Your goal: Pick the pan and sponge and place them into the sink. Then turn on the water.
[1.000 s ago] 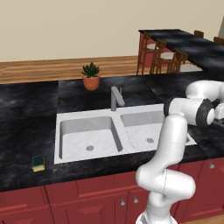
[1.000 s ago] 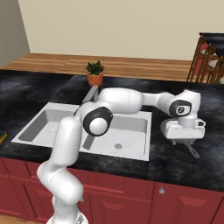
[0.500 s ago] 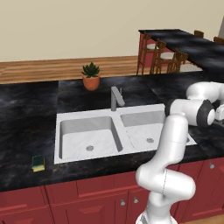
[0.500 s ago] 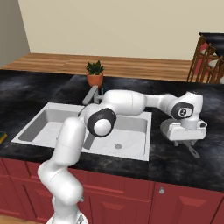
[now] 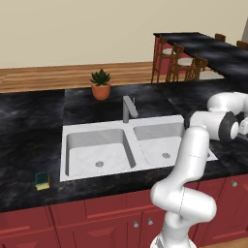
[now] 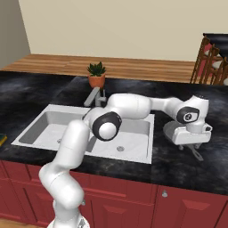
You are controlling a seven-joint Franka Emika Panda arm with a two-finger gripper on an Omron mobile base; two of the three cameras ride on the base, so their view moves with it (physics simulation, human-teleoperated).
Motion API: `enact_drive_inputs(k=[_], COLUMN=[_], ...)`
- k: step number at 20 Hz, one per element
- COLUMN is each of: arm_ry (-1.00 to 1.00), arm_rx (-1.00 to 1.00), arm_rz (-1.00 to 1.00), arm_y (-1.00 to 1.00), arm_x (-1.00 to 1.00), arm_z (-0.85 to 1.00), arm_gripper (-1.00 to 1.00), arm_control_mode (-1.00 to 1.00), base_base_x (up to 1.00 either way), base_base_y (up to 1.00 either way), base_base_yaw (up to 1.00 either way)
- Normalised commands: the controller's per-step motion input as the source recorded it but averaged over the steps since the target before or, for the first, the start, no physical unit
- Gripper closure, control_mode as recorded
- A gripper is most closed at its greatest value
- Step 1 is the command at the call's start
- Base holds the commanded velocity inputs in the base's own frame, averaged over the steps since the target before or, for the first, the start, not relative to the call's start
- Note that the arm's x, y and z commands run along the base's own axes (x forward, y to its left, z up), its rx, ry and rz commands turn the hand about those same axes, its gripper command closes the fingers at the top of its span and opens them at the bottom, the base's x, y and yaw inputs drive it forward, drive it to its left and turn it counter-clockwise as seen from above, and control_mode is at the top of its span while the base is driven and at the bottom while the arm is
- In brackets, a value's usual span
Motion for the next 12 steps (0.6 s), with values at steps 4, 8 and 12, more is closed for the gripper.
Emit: enact_drive_inputs(k=[4, 8, 12], arm_ry=[-0.03, -0.01, -0.01], arm_rx=[0.00, 0.00, 0.00], arm_rz=[0.03, 0.03, 0.03], arm_y=[-0.04, -0.05, -0.11], arm_x=[0.06, 0.07, 0.08], arm_z=[-0.14, -0.16, -0.15], arm_gripper=[-1.00, -1.00, -1.00], arm_control_mode=[-1.00, -1.00, -1.00], base_base_x=[0.00, 0.00, 0.00], base_base_y=[0.00, 0.00, 0.00], base_base_yaw=[0.00, 0.00, 0.00])
